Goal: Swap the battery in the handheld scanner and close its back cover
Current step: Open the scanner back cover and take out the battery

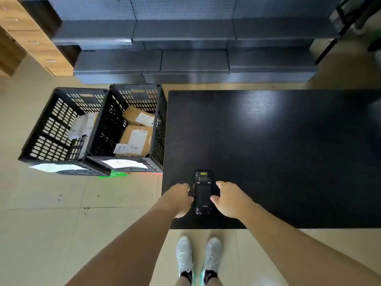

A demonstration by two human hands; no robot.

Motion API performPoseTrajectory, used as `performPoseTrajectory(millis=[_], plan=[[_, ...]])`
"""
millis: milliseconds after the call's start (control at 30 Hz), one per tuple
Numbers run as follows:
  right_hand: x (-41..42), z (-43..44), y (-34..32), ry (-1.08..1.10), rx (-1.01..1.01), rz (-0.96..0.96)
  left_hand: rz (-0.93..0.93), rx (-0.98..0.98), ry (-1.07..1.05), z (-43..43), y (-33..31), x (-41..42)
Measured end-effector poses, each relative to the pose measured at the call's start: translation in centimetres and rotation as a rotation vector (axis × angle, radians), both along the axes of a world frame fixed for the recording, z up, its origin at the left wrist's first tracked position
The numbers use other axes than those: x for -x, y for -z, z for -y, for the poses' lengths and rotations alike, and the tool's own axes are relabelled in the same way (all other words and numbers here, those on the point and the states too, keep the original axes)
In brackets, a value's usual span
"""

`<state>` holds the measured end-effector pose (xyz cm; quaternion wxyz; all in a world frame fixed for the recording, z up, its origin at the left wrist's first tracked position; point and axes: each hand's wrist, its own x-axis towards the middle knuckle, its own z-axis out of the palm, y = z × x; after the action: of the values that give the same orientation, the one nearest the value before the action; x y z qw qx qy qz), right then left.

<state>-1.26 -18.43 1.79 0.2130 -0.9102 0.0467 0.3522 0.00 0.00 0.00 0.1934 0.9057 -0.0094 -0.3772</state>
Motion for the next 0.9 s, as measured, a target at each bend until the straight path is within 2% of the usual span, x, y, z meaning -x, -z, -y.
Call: performPoseTrajectory(millis=[167, 333, 567, 900], plan=[[0.6, -0.8, 2.5, 0.083, -0.024, -0.018, 0.023, 0.025, -0.03, -0.3, 1.8, -0.6], [0.9, -2.0, 4.6, 0.247, -0.061, 0.055, 0.146, 0.106, -0.003, -0.4, 2.9, -2.0], [2.0, -4.7, 8.6, 0.378, 0.008, 0.234, 0.29, 0.231, 0.154, -0.2, 6.0, -5.0], [2.5, -4.9, 11.0, 0.452, -0.029, 0.362, 0.299, 0.341, 0.408, -1.3, 7.4, -6.8]])
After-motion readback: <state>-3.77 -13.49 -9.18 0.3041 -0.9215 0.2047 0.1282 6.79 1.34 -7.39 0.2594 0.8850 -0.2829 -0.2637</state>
